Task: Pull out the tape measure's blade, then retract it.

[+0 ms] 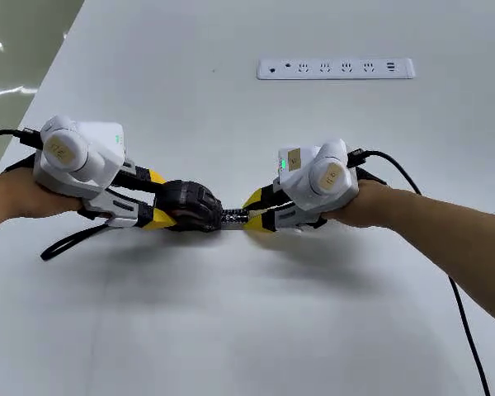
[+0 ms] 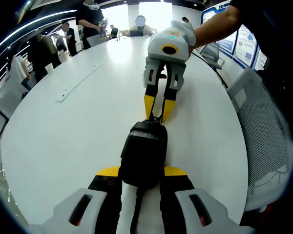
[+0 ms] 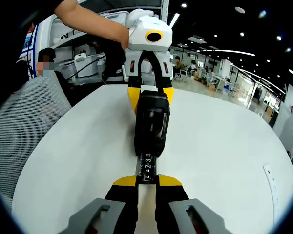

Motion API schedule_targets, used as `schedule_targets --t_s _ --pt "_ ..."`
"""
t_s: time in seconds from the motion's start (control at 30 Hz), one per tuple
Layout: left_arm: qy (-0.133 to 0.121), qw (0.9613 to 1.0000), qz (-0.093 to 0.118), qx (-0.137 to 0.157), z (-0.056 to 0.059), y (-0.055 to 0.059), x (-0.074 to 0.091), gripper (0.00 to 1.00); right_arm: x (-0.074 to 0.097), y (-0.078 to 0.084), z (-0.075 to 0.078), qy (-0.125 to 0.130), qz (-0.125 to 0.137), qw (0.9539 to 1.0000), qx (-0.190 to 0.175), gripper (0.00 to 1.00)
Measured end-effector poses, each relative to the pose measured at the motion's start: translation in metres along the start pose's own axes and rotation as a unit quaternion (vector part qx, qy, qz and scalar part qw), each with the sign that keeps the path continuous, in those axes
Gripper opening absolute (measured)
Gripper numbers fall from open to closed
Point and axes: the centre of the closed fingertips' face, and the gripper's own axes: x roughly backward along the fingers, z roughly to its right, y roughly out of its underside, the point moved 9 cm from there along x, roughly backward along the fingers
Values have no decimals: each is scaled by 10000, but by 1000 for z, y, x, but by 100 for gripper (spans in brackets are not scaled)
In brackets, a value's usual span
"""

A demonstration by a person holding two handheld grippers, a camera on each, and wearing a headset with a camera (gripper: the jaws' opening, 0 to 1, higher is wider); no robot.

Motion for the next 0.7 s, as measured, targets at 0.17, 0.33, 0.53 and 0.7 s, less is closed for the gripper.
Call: schedule_targets --t_s 0.17,0.33,0.53,0.7 --pt "4 10000 6 12 0 0 0 24 5 2 -1 5 -9 10000 -6 8" --pt "10 10000 11 22 0 0 0 24 8 4 -1 12 -11 10000 -15 8" --pt "9 10000 1 31 1 0 1 24 14 7 -2 26 -17 10000 -16 8" --pt "6 10000 -18 18 1 0 1 24 19 9 -3 41 -21 10000 -26 8"
